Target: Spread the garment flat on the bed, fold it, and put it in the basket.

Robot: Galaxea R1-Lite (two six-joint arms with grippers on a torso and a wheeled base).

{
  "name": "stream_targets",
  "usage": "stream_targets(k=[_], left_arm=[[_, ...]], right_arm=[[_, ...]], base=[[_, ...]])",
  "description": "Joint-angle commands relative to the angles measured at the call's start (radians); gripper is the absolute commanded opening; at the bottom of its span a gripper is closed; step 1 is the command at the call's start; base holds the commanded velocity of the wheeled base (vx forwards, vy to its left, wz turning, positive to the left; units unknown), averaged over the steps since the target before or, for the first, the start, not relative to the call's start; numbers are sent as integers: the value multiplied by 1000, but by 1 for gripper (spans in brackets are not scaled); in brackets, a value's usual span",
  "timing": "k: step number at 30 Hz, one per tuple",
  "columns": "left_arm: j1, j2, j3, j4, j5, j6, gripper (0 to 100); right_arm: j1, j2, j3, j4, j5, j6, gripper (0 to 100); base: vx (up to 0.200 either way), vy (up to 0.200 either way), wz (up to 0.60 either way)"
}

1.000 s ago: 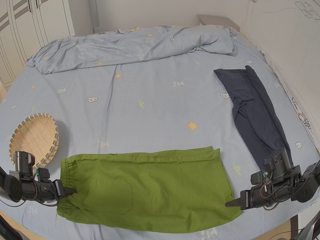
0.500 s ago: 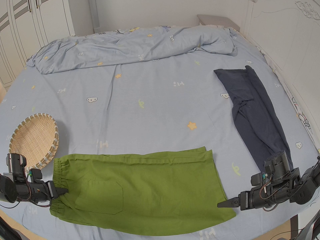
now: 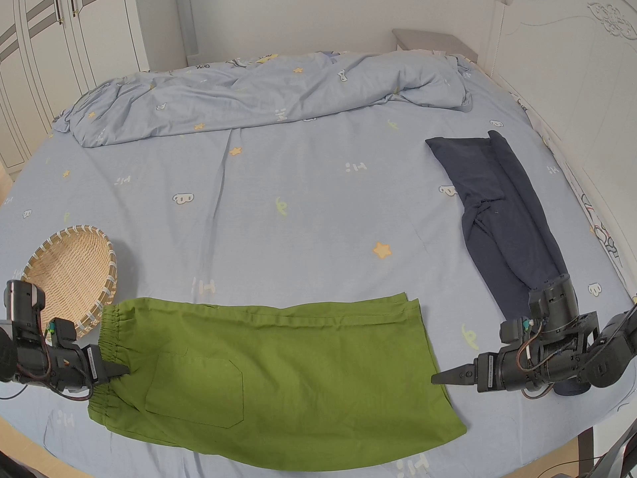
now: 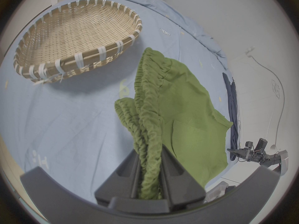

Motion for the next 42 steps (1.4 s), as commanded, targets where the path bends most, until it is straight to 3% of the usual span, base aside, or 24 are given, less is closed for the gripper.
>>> stream_targets(k=[1,3,4,7,9,11,13,20,28,31,35,36,42], left_arm=[[-248,-242,-423,473,165,-73,0],[-366,-258,-455,474,223,-141,0],[-376,-258,-457,474,228,-145,0],[-656,-201,-496,473,396,-269,0],[-698,-184,-506,473,426,-285,0],[-827,-115,-564,473,498,-335,0],[-890,-88,-610,473,508,-352,0],[-1035,40,-748,473,521,-420,0],[-1103,204,-866,473,565,-498,0],[-1163,299,-918,466,619,-546,0],[-1218,363,-967,450,634,-601,0],[-1222,368,-970,448,634,-604,100],[-1291,463,-1039,394,669,-656,100]], right_arm=[[-88,1,-190,133,1,-35,100],[-94,1,-182,133,2,-42,100],[-94,1,-182,133,2,-43,100],[-105,-2,-178,135,2,-46,100],[-105,-2,-173,133,2,-46,100],[-105,-7,-164,133,2,-48,100],[-105,-12,-161,133,2,-48,100],[-117,-12,-153,133,1,-49,100],[-118,-9,-153,133,-4,-49,100],[-120,-9,-153,133,-4,-48,100],[-138,-9,-153,133,-4,-49,100],[-140,-9,-153,133,-4,-49,100],[-154,-10,-155,132,-3,-49,100]], base=[[0,0,0],[0,0,0],[0,0,0],[0,0,0],[0,0,0],[0,0,0],[0,0,0],[0,0,0],[0,0,0],[0,0,0],[0,0,0],[0,0,0],[0,0,0]])
